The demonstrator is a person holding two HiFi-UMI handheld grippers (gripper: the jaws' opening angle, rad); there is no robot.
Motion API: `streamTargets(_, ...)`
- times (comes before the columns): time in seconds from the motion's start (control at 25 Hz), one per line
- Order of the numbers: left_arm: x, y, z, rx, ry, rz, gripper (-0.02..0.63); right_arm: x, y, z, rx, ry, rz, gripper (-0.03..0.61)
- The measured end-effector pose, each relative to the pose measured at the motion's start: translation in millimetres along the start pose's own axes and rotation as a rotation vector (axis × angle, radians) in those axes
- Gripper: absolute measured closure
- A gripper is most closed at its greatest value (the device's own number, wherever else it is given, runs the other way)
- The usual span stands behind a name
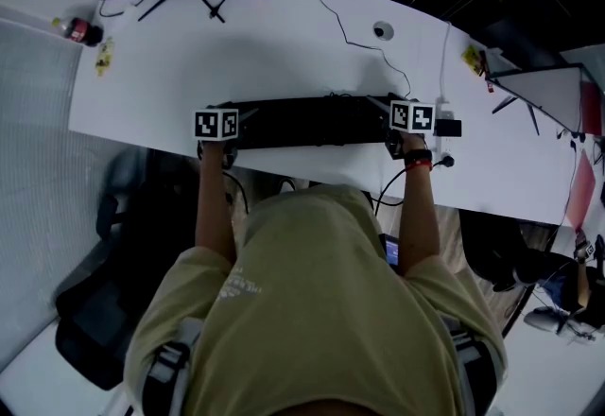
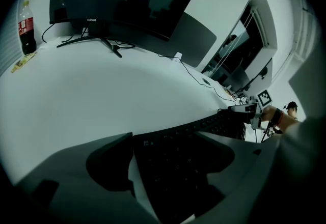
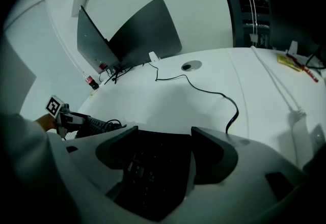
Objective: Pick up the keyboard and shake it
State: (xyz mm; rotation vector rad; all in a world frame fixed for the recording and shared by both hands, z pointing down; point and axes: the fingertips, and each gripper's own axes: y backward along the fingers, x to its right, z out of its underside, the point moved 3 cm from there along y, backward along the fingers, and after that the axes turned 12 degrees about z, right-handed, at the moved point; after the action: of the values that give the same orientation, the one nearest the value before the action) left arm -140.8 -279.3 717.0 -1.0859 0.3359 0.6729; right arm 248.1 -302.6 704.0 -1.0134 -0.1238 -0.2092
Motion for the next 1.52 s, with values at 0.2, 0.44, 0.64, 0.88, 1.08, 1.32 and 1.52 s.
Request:
streamTargets(0.2,-3.2,3.4,-2.2,-0.004,0.016,-0.002,0.281,0.0,0.2,0.5,-0.034,-0.046,0.011,0.245)
streamTargets(0.44,-1.8,7.0,-4.2,0.012,0.014,-0.023,0.288,-2.8,8.0,-4.9,-0.015,-0.091,0.057,0.249)
streamTargets(0.64,0.9,11.0,-7.3,0.031,0.004,-0.032,0.291,-4.9,18.1,-10.8,0.032,-0.108,0.068,0.250)
streamTargets(0.88,4.4,25.0,-19.4,0.068,-0.040,-0.055,0.296,-11.3,31.0,-14.6,0.091,-0.140,0.054,0.253)
streamTargets(1.08,11.1,37.2,-40.9,0.120,-0.101,-0.084,0.302,-17.1,45.7,-27.3,0.179,-0.135,0.042,0.252)
streamTargets(1.32,18.1,48.8,-70.4,0.188,-0.174,-0.109,0.304,-20.5,56.8,-44.4,0.273,-0.129,0.015,0.252)
streamTargets(1.52,20.4,51.4,-86.2,0.278,-0.231,-0.112,0.305,-20.7,60.8,-55.6,0.356,-0.111,0.019,0.247)
